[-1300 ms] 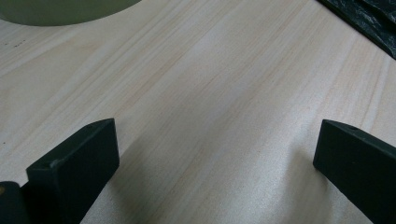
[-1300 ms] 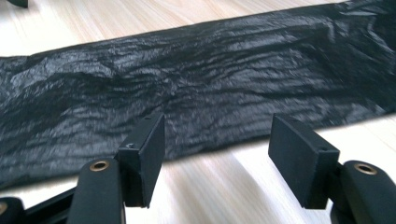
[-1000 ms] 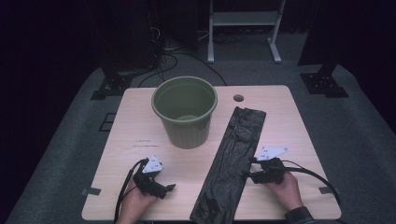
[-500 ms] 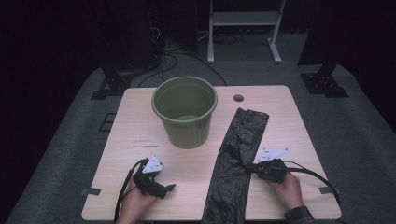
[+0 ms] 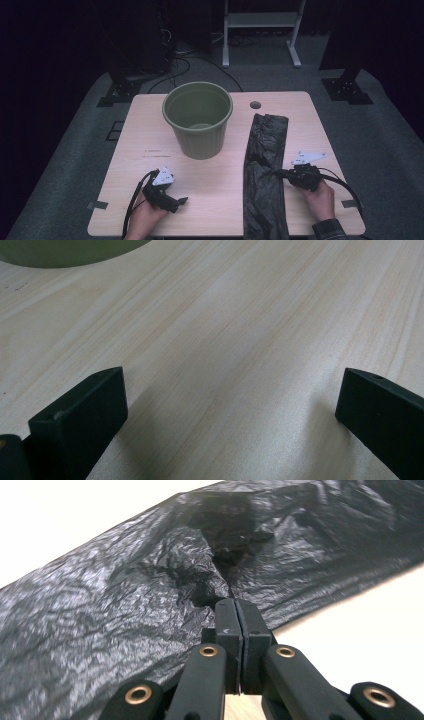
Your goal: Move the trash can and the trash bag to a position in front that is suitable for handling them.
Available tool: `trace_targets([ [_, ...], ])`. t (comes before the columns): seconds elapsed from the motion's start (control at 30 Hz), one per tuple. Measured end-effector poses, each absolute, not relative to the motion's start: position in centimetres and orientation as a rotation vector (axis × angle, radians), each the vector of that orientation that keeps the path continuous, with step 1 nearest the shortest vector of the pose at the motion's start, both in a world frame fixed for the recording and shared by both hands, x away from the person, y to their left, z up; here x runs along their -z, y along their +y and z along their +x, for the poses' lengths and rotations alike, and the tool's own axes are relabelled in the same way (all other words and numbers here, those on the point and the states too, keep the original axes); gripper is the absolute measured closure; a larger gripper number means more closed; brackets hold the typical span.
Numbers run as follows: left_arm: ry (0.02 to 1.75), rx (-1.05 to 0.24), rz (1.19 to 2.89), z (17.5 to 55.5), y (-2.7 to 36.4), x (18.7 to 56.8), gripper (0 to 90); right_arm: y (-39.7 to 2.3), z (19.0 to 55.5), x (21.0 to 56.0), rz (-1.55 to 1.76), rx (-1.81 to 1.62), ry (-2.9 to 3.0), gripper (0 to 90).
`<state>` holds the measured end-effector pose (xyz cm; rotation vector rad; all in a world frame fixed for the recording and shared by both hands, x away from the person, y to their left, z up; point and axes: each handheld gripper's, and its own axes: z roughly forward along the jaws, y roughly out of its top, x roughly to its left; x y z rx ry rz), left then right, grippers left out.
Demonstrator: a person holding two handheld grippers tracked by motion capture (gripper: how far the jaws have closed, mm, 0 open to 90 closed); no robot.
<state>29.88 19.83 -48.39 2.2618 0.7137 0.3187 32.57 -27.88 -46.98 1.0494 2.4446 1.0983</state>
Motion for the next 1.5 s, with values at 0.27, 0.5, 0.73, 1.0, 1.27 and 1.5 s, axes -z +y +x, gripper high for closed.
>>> trace_targets([
  [0.27,0.715,-0.319,2.26,29.9,19.8,48.4,0.0,-30.9,33.2,47.3,1.142,-1.005,2.352,78.2],
  [0.5,0.715,-0.319,2.26,29.9,19.8,48.4,0.0,-31.8,31.7,46.6,1.151,-1.032,2.336,62.8],
  [0.73,0.719,-0.321,2.259,29.8,19.8,48.4,0.0,-30.3,29.8,46.7,1.117,-1.058,2.399,48.8],
  [1.0,0.719,-0.322,2.26,29.8,19.8,48.4,0.0,-29.4,27.7,47.4,1.077,-1.006,2.481,53.9],
  [1.27,0.721,-0.323,2.259,29.8,19.8,48.4,0.0,-29.6,27.6,47.4,1.044,-1.0,2.478,83.3],
  [1.5,0.721,-0.323,2.26,29.8,19.8,48.4,0.0,-30.4,28.9,47.3,1.04,-0.949,2.442,86.3],
])
